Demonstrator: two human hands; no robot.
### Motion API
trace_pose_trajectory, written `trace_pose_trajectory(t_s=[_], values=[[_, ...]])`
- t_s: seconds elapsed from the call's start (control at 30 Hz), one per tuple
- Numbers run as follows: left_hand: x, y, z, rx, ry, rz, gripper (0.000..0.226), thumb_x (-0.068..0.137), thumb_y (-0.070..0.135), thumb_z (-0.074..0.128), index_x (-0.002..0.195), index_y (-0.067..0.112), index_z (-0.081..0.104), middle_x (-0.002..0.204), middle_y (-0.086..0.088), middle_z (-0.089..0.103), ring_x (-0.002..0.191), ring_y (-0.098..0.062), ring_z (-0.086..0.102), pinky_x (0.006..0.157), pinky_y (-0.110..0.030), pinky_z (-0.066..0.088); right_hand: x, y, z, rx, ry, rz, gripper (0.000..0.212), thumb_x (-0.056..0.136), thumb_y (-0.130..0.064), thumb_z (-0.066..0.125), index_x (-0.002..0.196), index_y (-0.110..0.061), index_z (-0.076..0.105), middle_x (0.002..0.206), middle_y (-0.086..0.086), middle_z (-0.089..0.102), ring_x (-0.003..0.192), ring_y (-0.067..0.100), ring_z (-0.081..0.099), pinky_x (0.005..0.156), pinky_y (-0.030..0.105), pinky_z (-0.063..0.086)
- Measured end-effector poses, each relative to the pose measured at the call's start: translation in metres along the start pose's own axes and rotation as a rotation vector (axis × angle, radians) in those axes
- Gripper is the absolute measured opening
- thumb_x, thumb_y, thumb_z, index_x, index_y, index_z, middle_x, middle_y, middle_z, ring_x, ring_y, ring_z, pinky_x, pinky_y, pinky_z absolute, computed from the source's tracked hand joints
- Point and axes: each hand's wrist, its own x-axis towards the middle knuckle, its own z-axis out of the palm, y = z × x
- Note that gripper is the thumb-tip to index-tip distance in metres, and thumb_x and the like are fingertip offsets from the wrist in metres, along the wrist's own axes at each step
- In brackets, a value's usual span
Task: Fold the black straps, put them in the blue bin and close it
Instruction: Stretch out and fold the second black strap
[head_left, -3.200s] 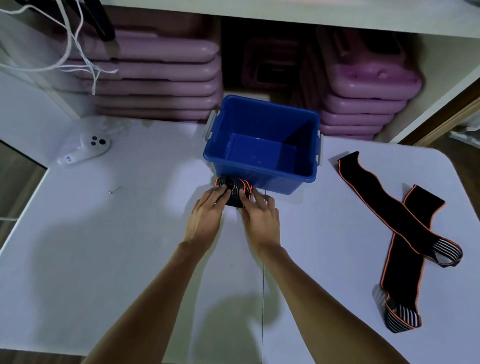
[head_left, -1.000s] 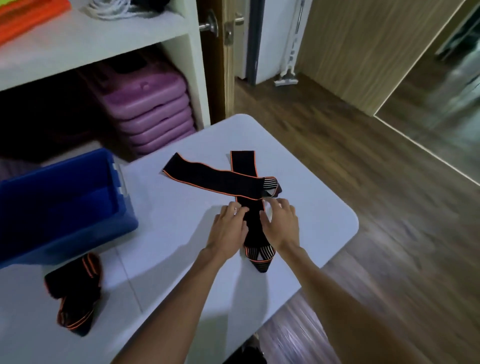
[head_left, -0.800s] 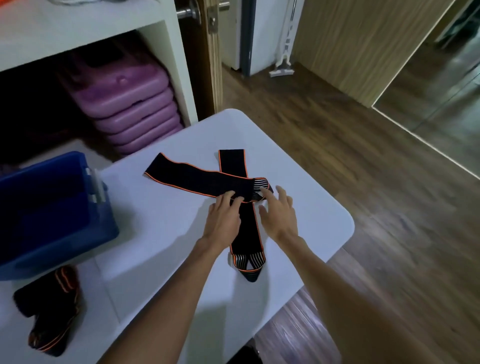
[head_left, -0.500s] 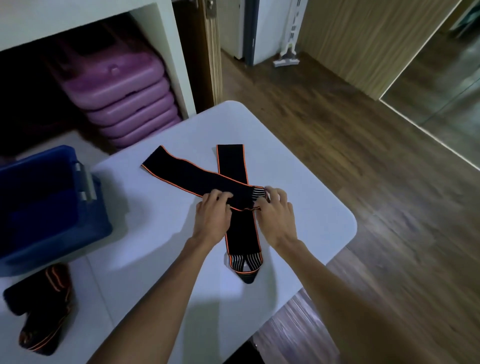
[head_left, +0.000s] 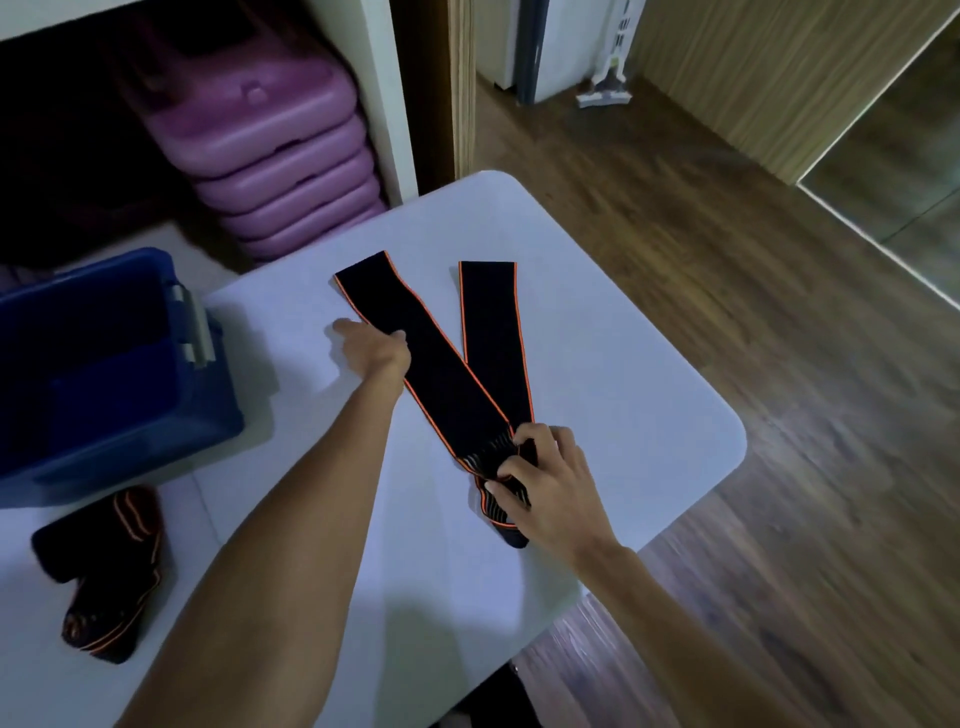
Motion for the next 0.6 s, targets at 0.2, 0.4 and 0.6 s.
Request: trace_pose_trajectory(t_s=[0.2,0.4,0.6], values=[[-0.004,0.016,0.009,-0.174,-0.173,0.301,0.019,0.086,0.013,0.063,0.103,0.006,0.064,0.101,-0.008,0.069,0.088,-0.018,0.066,0.079,-0.03,0.054,-0.013,-0.002,-0.006,-0.036,0.059,-0.015,0.024,0.087,-0.043,0.06,0.08,-0.021,0.068,0.107,-0.005,0.061,0.109,0.024,0.047,0.076,0.035,0.045],[-0.029,0.033,0.026,-0.179,-0.413,0.456,0.011,0.089,0.01,0.057,0.098,0.015,0.062,0.082,0.007,0.06,0.068,0.0,0.054,0.061,-0.008,0.044,-0.021,-0.011,-0.008,-0.072,0.128,-0.037,0.038,0.085,-0.054,0.058,0.071,-0.02,0.064,0.077,-0.007,0.06,0.087,0.023,0.05,0.066,0.036,0.042],[-0.018,0.02,0.038,-0.249,-0.42,0.178,0.029,0.083,0.037,0.063,0.088,0.01,0.051,0.074,0.003,0.053,0.067,-0.011,0.05,0.062,-0.022,0.042,-0.038,-0.015,0.005,-0.111,0.033,-0.058,0.04,0.08,-0.063,0.061,0.081,-0.023,0.064,0.085,-0.006,0.057,0.083,0.022,0.051,0.066,0.034,0.042]])
